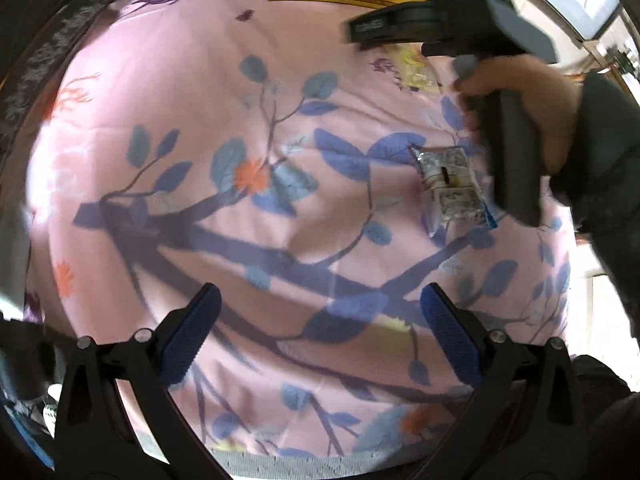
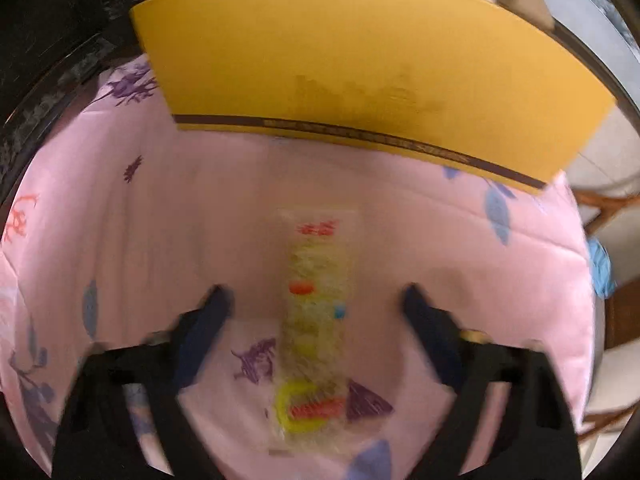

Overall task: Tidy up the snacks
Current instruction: 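Grasp the yellow-green stick snack with right tool while left approaches white-blue pack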

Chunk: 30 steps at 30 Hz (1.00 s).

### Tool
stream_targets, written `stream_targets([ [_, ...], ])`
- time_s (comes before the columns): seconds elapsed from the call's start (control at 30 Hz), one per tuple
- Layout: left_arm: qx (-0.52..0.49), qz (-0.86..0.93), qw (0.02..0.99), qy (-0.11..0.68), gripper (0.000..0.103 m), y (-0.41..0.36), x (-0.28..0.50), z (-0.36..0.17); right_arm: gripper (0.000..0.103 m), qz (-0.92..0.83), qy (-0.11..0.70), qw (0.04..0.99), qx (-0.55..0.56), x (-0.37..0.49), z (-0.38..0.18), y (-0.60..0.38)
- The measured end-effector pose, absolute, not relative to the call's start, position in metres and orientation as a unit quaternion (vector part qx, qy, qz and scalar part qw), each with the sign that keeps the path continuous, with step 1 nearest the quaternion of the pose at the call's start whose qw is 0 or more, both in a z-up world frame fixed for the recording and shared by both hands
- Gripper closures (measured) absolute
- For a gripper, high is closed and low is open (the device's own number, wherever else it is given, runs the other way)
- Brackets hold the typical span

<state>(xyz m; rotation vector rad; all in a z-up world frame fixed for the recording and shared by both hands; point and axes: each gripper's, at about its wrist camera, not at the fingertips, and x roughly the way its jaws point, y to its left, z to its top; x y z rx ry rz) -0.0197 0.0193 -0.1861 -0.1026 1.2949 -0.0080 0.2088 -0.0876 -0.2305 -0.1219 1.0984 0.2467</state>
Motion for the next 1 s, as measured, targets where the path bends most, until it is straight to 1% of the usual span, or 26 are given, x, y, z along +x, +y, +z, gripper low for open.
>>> stream_targets([
  [0.03,-0.043,0.003,0.799,0.600,0.002,0.019,-0.022,-0.185,0.053,0.113,0.525,0.842,-0.054,0.209,-0.229,-0.090],
  [0.07,-0.037,0.009,0.802,0.596,0.002,0.019,-0.023,-0.183,0.067,0.116,0.532,0.837,-0.049,0.210,-0.227,-0.093],
  [0.1,-0.033,0.009,0.810,0.586,0.002,0.019,-0.025,-0.180,0.073,0.120,0.539,0.832,-0.048,0.209,-0.227,-0.096],
  [0.17,-0.022,0.012,0.822,0.569,0.002,0.015,-0.032,-0.176,0.073,0.135,0.541,0.829,-0.040,0.208,-0.226,-0.100],
  [0.23,0.006,0.034,0.821,0.570,0.002,0.010,-0.029,-0.171,0.073,0.143,0.542,0.827,-0.043,0.204,-0.225,-0.104],
  [0.33,0.023,-0.005,0.833,0.554,0.002,-0.004,-0.032,-0.164,0.073,0.135,0.540,0.830,-0.037,0.191,-0.219,-0.119],
  [0.4,0.058,-0.001,0.828,0.557,0.002,-0.016,-0.029,-0.162,0.073,0.134,0.543,0.828,-0.026,0.181,-0.215,-0.131],
  [0.53,0.059,-0.040,0.830,0.552,0.002,-0.040,-0.022,-0.157,0.073,0.125,0.533,0.837,-0.006,0.166,-0.197,-0.157],
  [0.77,0.123,-0.094,0.821,0.550,0.002,-0.090,-0.010,-0.165,0.073,0.075,0.534,0.842,0.033,0.118,-0.190,-0.236],
  [0.8,0.127,-0.097,0.816,0.555,0.002,-0.094,-0.009,-0.170,0.070,0.070,0.536,0.841,0.035,0.112,-0.192,-0.243],
  [0.83,0.128,-0.099,0.810,0.563,0.002,-0.096,-0.007,-0.175,0.065,0.066,0.539,0.839,0.034,0.104,-0.192,-0.256],
  [0.87,0.126,-0.100,0.805,0.572,0.002,-0.097,-0.007,-0.178,0.044,0.052,0.548,0.834,0.029,0.095,-0.198,-0.264],
  [0.9,0.123,-0.102,0.799,0.580,0.002,-0.098,-0.009,-0.182,0.030,0.043,0.554,0.831,0.028,0.089,-0.202,-0.268],
  [0.97,0.120,-0.102,0.799,0.581,0.002,-0.096,-0.014,-0.187,0.028,0.031,0.580,0.813,0.048,0.072,-0.212,-0.279],
  [1.0,0.132,-0.086,0.800,0.579,0.002,-0.093,-0.017,-0.190,0.018,0.031,0.595,0.801,0.056,0.067,-0.216,-0.280],
])
